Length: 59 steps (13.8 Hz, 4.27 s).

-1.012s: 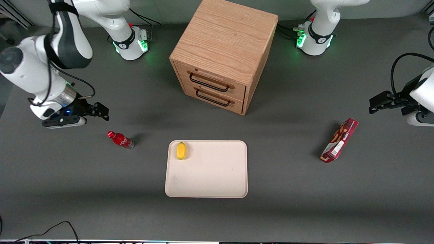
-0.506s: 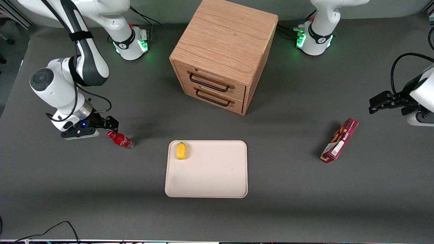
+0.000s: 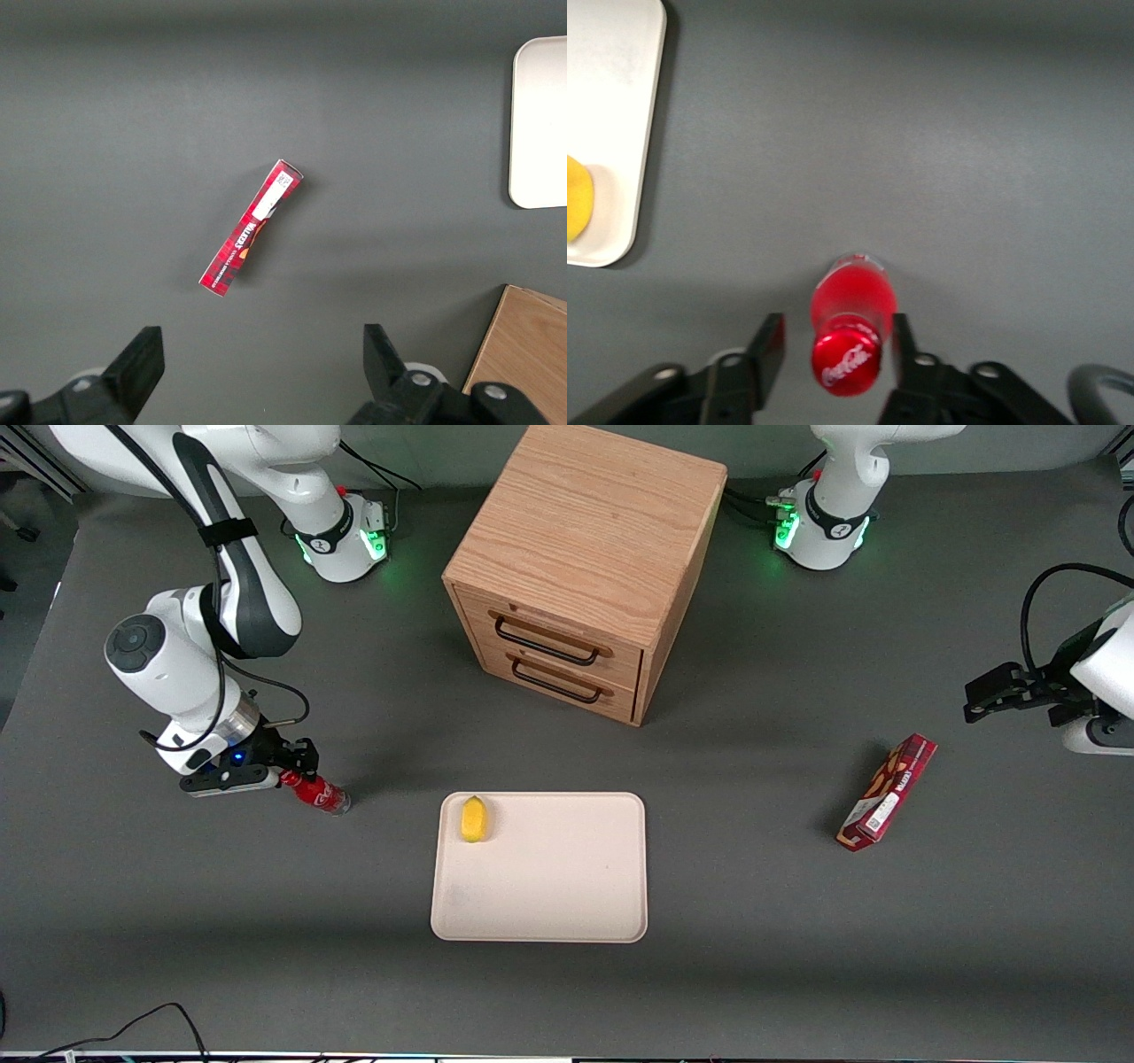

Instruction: Place coke bottle on tray

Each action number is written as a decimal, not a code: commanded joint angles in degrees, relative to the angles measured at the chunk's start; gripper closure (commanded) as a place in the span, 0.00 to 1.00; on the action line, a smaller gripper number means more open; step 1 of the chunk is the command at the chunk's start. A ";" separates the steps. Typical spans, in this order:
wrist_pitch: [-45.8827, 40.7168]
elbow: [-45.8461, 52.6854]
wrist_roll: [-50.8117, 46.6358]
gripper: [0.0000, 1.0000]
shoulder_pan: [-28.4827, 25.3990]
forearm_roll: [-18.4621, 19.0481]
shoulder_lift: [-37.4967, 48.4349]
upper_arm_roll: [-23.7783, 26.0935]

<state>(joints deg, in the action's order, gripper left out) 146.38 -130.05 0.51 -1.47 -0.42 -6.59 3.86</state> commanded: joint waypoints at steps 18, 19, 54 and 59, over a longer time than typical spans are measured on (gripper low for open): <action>-66.90 60.66 -6.64 1.00 -0.63 0.60 -8.40 0.36; -67.18 63.84 -8.75 1.00 -2.46 0.68 -11.57 0.36; -41.84 22.74 -5.29 0.00 1.63 -2.20 9.38 3.70; -50.82 28.16 -3.76 0.00 4.81 -4.23 13.37 1.15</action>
<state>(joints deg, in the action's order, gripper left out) 98.12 -104.72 -4.81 3.01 -2.60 6.91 5.67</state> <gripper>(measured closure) 0.000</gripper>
